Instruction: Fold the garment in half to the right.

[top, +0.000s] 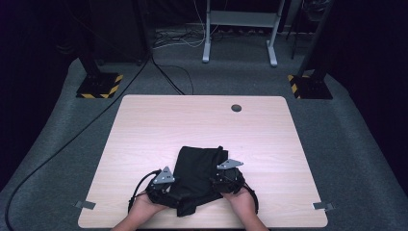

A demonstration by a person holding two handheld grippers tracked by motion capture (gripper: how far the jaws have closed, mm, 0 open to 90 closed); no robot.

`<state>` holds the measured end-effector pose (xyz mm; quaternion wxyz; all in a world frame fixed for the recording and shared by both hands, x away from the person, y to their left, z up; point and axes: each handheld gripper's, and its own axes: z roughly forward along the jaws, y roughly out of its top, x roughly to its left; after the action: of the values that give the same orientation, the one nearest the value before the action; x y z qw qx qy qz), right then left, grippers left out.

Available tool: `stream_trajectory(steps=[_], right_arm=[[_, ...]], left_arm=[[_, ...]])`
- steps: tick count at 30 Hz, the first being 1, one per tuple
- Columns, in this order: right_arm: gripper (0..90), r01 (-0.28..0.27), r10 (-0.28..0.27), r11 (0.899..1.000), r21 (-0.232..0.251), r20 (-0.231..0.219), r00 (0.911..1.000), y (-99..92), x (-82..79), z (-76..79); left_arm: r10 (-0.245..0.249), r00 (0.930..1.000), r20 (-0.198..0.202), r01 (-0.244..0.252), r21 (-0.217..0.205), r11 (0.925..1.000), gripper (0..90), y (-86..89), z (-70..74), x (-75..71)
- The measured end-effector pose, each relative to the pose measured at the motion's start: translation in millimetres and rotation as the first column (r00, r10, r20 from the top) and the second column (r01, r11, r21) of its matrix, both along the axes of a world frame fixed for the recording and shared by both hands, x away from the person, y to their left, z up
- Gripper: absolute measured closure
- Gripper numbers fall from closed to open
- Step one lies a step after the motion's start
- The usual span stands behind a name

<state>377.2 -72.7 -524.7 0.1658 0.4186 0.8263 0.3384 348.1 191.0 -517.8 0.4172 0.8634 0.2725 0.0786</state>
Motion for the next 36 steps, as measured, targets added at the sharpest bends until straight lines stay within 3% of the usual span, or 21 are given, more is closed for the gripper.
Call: stream_trajectory(steps=[19,24,29,36], right_arm=[[32.4,0.048,-0.048,0.999,-0.003,-0.021,0.9986,-11.4,16.4,1.7],[32.5,0.052,-0.050,0.998,0.034,-0.032,0.9982,-15.6,15.0,2.5],[32.1,0.066,-0.063,0.995,0.070,-0.043,0.9971,-18.8,13.6,3.4],[30.8,0.068,-0.064,0.993,0.095,-0.042,0.9971,-21.3,9.7,6.5]], left_arm=[[0.022,0.9997,0.011,-0.022,0.009,0.9997,22.2,-15.1,0.6,8.7],[0.027,0.9994,-0.021,-0.027,-0.015,0.9995,21.9,-12.2,1.6,10.8],[0.019,0.9996,-0.021,-0.019,-0.003,0.9998,21.7,-12.1,3.0,11.2],[0.027,0.9990,-0.035,-0.028,-0.018,0.9994,19.8,-10.4,3.8,11.2]])
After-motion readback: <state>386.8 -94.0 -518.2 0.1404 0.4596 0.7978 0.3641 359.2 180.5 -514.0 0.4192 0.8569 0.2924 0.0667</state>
